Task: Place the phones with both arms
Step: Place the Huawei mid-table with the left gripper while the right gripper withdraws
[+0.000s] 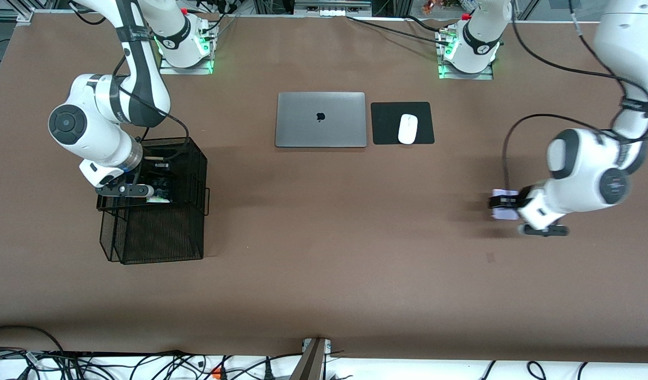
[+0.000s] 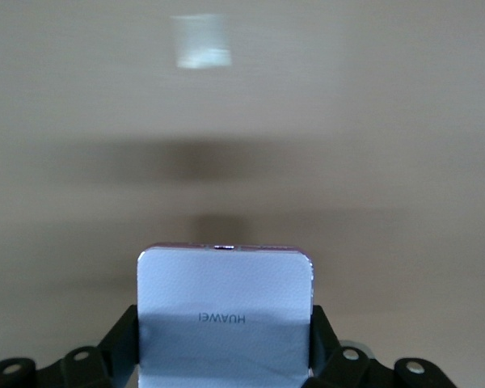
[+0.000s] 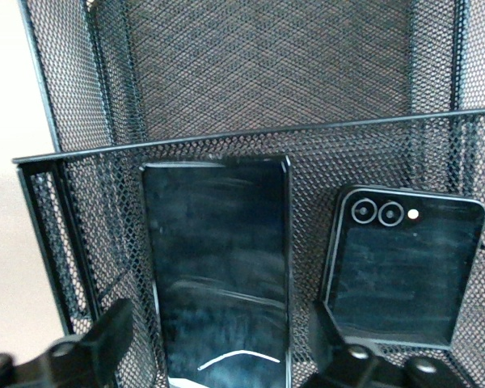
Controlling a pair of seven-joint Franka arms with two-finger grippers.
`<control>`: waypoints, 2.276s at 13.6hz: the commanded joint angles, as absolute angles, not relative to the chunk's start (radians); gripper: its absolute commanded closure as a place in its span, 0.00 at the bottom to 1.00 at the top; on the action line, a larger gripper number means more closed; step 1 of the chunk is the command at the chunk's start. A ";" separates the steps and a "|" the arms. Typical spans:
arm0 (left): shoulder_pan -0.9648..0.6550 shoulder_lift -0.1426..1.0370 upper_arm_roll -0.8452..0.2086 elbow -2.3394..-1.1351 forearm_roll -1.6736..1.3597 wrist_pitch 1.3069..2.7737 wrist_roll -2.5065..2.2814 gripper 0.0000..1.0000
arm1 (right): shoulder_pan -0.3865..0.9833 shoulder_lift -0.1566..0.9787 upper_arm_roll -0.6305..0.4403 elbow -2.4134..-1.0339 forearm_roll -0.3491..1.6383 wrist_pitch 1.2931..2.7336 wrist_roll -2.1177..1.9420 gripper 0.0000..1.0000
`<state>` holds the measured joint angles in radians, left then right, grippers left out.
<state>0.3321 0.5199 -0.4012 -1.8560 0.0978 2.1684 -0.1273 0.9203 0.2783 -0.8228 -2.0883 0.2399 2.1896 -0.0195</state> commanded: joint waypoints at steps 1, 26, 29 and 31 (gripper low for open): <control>0.194 0.529 -0.390 -1.810 0.090 2.138 -0.311 1.00 | 0.923 0.261 -0.828 -2.072 0.245 2.177 -0.020 0.01; -0.842 1.002 0.064 -1.239 0.089 2.338 -1.055 0.22 | 0.816 0.270 -0.844 -1.740 0.233 1.832 0.038 0.00; -0.838 0.986 0.077 -1.236 0.087 2.336 -1.055 0.00 | 0.818 0.270 -0.844 -1.740 0.232 1.829 0.035 0.00; -0.804 0.947 0.078 -1.236 0.080 2.323 -1.048 0.00 | 0.821 0.268 -0.844 -1.740 0.232 1.819 0.037 0.00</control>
<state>-0.8233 0.9756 0.0649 -1.2558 0.0978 2.3437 -1.0505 0.8231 0.2685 -0.8493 -1.7550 0.2399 1.8402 0.0369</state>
